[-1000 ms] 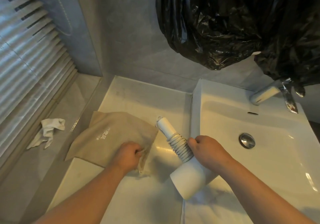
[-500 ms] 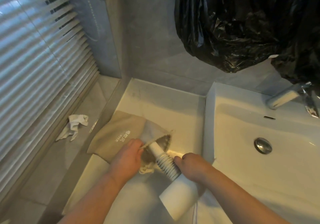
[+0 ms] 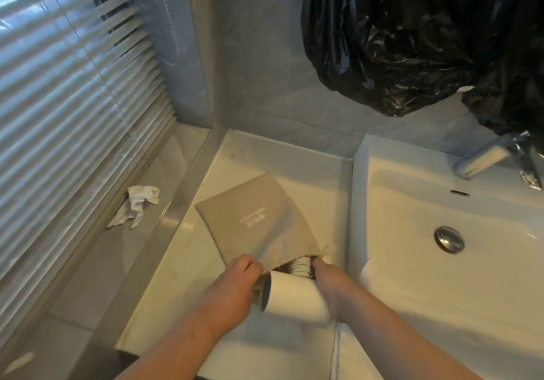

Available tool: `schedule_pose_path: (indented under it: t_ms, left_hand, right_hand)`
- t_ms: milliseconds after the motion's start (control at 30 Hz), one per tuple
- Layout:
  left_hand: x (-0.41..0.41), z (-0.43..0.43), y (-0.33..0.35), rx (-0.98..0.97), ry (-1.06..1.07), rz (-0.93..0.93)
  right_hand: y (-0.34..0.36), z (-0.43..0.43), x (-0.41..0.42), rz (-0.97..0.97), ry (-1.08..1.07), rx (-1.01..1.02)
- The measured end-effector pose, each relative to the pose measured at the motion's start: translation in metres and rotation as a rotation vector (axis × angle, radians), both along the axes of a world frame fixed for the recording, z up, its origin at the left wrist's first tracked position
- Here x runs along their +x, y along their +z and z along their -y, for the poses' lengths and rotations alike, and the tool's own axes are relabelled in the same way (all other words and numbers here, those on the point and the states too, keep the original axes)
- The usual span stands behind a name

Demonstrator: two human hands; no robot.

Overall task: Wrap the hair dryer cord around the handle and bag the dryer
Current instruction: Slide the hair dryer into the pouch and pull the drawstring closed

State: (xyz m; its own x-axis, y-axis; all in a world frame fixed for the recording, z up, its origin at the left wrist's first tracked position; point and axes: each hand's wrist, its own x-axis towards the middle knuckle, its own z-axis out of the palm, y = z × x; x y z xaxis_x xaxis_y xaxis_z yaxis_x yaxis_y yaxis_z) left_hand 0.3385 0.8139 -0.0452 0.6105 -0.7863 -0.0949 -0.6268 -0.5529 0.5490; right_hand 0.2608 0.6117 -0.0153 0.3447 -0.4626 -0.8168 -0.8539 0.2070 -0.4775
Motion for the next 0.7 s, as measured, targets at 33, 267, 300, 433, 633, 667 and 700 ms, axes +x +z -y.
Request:
schedule_pose_path:
  t_ms: [33,267,300,433,633,667,700]
  left_hand:
    - [-0.004,0.000,-0.002,-0.022,0.045,-0.030]
    - [-0.011,0.005,0.004,-0.168,0.190,-0.057]
    - [-0.011,0.006,0.008,-0.148,0.223,-0.067]
    - [-0.006,0.008,0.014,-0.057,0.352,-0.146]
    - [-0.011,0.000,0.016,-0.035,0.355,-0.106]
    - [-0.014,-0.003,0.013,-0.024,0.325,-0.114]
    - [-0.017,-0.005,0.012,-0.009,0.317,-0.145]
  right_hand:
    - [-0.004,-0.001,-0.001,0.008,-0.004,-0.008]
    - [-0.005,-0.013,0.002,-0.031,0.134,-0.137]
    - [-0.006,-0.014,0.003,-0.018,0.109,-0.119]
    - [-0.012,-0.025,0.011,-0.015,0.070,-0.075]
    - [-0.025,-0.038,0.017,-0.063,0.153,-0.170]
    - [-0.027,-0.040,0.017,-0.063,0.160,-0.174]
    - [-0.030,-0.040,0.018,-0.060,0.179,-0.163]
